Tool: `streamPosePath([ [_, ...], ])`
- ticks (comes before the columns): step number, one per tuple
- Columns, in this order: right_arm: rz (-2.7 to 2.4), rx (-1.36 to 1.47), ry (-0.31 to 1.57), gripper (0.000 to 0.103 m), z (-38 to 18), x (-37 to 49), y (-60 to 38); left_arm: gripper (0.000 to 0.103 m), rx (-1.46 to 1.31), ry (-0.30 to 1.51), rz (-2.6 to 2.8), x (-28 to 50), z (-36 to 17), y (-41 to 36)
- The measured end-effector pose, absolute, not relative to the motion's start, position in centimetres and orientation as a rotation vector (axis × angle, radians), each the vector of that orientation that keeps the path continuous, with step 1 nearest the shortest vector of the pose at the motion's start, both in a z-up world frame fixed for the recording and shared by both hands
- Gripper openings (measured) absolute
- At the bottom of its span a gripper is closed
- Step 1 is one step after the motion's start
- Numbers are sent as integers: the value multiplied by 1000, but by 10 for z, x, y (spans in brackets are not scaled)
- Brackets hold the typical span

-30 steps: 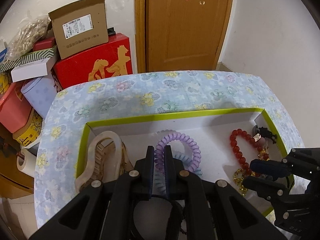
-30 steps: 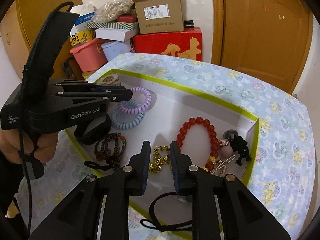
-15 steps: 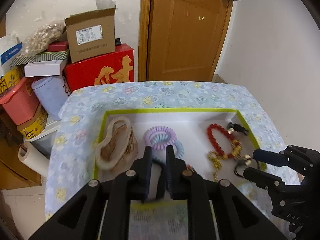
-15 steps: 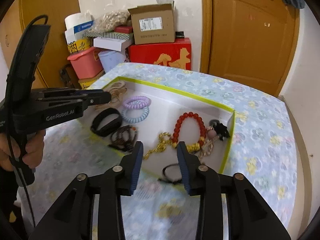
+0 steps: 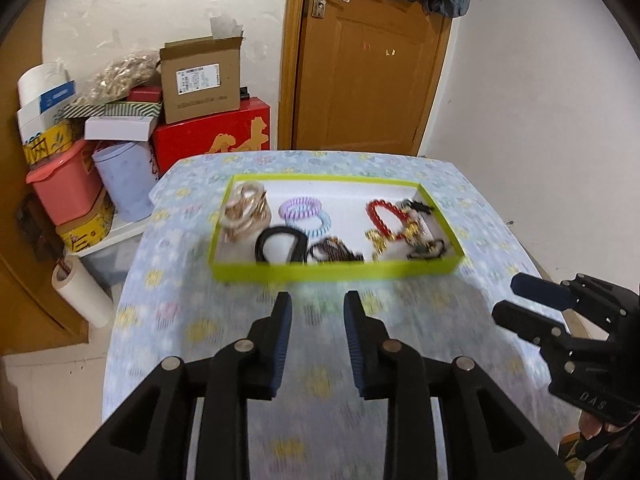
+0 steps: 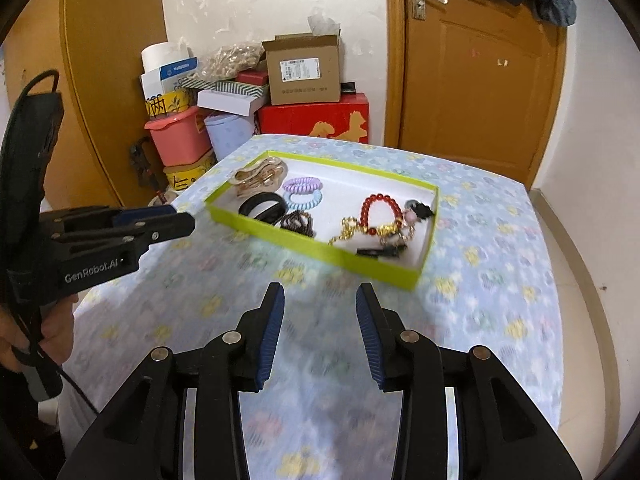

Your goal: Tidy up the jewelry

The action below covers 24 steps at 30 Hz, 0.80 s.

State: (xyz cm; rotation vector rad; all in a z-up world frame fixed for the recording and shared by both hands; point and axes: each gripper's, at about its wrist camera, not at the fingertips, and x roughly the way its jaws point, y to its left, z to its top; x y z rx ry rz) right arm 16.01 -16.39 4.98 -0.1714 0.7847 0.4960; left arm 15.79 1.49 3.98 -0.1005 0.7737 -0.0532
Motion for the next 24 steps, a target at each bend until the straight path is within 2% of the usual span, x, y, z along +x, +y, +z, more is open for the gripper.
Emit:
streamPosePath([
  [12,446,-171,764,40,55,82,-189,31,-68,757,-11,71,30,0],
  [24,422,-178,787,42,38,60,-191,31,-60,755,2,37,21,-17],
])
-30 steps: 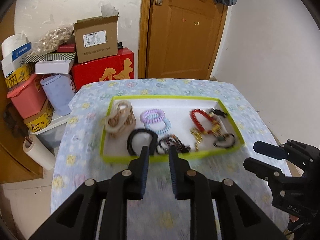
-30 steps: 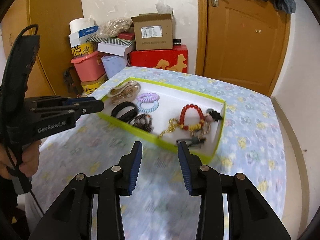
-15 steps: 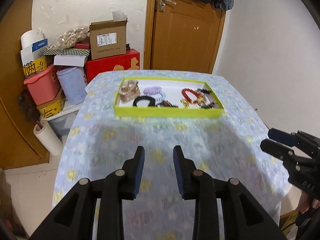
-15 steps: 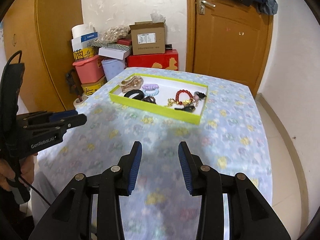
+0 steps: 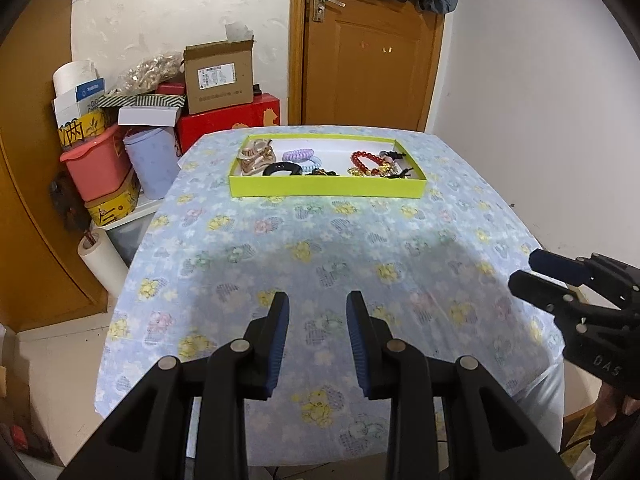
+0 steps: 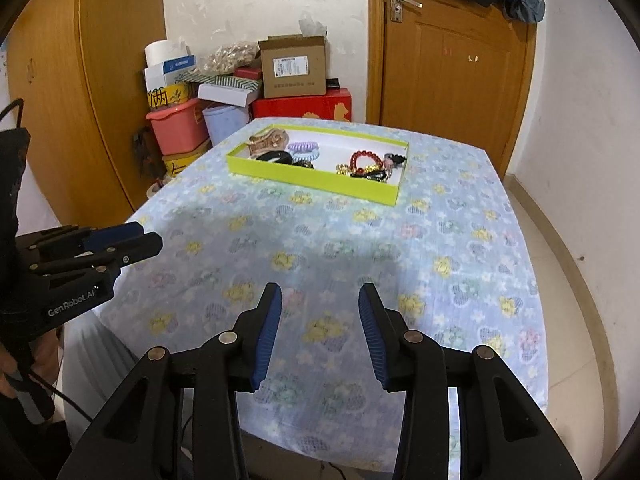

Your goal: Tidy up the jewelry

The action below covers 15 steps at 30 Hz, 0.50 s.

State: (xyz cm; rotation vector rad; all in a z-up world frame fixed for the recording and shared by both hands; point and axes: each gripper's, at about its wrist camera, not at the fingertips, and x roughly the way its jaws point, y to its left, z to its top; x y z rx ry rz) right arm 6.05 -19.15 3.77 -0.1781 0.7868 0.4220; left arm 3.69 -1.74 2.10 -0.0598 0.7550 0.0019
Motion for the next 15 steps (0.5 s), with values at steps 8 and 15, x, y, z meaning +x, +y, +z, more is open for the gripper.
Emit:
streamPosePath([
  [8,390,-190,800,43,22,79,-186,31,-105,773,8,57,7,-10],
  [15,378,-202,802,43,17,98,-181,31,-107,798,23,79,-3,-7],
])
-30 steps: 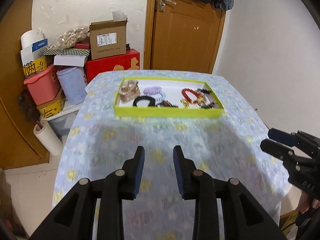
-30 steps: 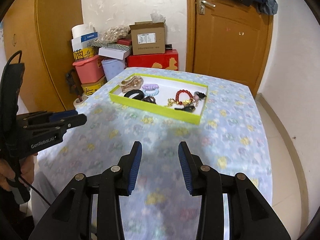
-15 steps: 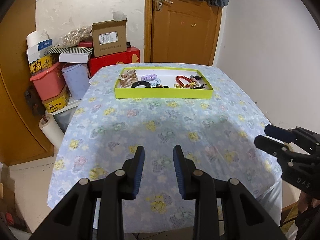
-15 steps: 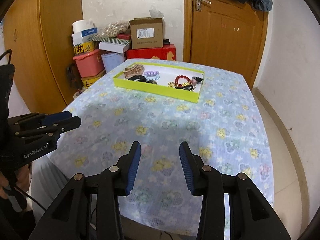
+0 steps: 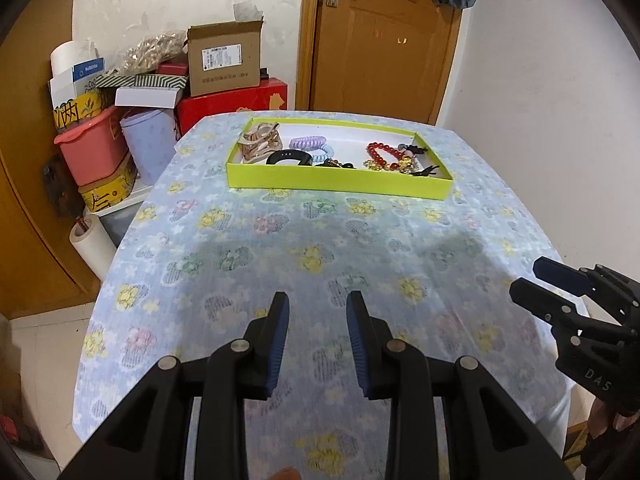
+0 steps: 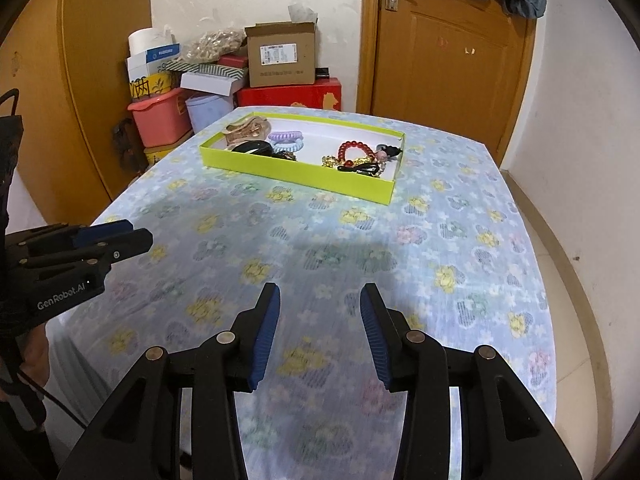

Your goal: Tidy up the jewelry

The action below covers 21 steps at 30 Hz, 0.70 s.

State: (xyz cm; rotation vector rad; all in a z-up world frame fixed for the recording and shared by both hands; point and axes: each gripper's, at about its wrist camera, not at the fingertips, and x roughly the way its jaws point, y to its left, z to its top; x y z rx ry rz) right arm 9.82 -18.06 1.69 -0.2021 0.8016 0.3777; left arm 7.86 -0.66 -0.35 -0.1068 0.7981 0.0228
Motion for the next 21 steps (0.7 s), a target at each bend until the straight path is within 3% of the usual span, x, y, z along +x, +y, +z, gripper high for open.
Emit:
streamPosePath([
  [21,371,-214,820,43,11,112,-174,31,-111,833,48,96,-15,-3],
])
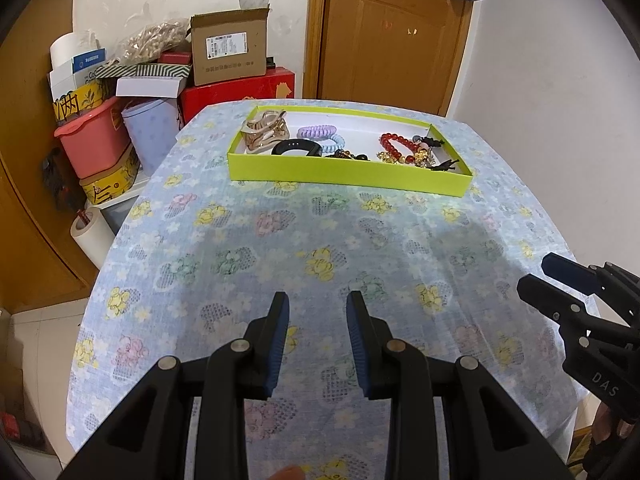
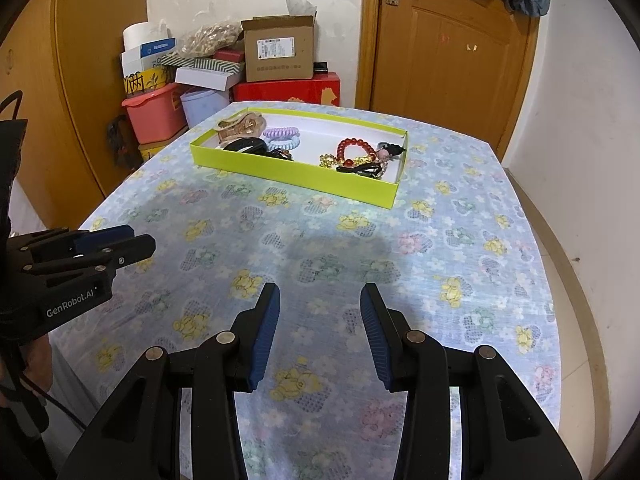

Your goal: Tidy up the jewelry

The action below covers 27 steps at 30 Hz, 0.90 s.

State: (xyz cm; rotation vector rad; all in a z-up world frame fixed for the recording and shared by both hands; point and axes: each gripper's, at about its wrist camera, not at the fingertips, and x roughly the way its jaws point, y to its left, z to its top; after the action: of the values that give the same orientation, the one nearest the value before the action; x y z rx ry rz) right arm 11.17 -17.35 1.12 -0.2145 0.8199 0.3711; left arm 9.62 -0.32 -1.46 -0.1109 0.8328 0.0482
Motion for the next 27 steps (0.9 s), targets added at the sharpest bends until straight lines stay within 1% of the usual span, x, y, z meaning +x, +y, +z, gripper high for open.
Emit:
streamPosePath([
  [27,371,-217,829,43,8,112,-173,31,-102,835,42,93,-17,-8],
])
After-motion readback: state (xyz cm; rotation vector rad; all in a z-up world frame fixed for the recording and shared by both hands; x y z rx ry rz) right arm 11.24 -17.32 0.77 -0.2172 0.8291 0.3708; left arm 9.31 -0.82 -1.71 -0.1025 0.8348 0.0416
